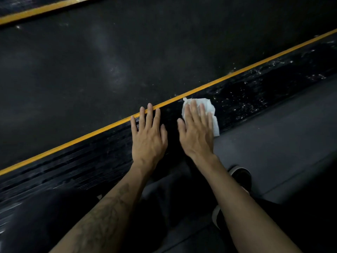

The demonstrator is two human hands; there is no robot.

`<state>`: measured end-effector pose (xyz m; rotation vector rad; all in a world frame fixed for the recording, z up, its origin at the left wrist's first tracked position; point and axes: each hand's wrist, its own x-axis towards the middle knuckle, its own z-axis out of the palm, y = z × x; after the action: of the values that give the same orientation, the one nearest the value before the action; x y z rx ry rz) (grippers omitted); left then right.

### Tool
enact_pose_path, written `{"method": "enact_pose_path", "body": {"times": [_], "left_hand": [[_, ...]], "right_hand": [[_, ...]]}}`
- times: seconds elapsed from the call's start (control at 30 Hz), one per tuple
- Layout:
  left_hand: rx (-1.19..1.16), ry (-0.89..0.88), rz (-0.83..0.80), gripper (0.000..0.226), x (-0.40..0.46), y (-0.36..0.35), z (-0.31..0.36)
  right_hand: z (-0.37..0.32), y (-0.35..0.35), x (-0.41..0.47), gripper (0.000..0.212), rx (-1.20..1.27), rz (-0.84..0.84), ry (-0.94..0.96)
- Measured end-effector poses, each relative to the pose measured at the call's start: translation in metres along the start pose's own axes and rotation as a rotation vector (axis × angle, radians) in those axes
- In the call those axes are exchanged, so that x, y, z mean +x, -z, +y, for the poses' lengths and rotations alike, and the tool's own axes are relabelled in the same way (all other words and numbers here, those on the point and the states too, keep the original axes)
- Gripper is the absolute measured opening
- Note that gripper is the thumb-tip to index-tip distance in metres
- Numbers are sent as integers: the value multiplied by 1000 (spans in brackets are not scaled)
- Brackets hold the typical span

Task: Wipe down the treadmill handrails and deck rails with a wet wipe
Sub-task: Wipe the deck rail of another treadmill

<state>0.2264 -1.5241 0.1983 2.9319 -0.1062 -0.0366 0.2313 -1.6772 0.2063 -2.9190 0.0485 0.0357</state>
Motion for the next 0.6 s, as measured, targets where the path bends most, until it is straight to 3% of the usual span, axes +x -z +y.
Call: {"method": "enact_pose_path", "body": {"times": [0.17, 0.27, 0.37, 0.5, 0.6], "left_hand": [[11, -27, 12, 59, -4, -1, 1], [11, -27, 28, 58, -4, -2, 2], [11, -23, 25, 59, -5, -2, 2], [5, -25, 21, 57, -5, -2, 2], [-17, 4, 40, 55, -3, -2, 5]], "right_hand": [[19, 6, -3, 61, -89, -101, 364], [37, 14, 8, 62, -52, -48, 207], [9, 9, 6, 67, 36, -12, 49], [6, 3, -2, 65, -24, -92, 377], [32, 7, 12, 64, -60, -81, 347]]}}
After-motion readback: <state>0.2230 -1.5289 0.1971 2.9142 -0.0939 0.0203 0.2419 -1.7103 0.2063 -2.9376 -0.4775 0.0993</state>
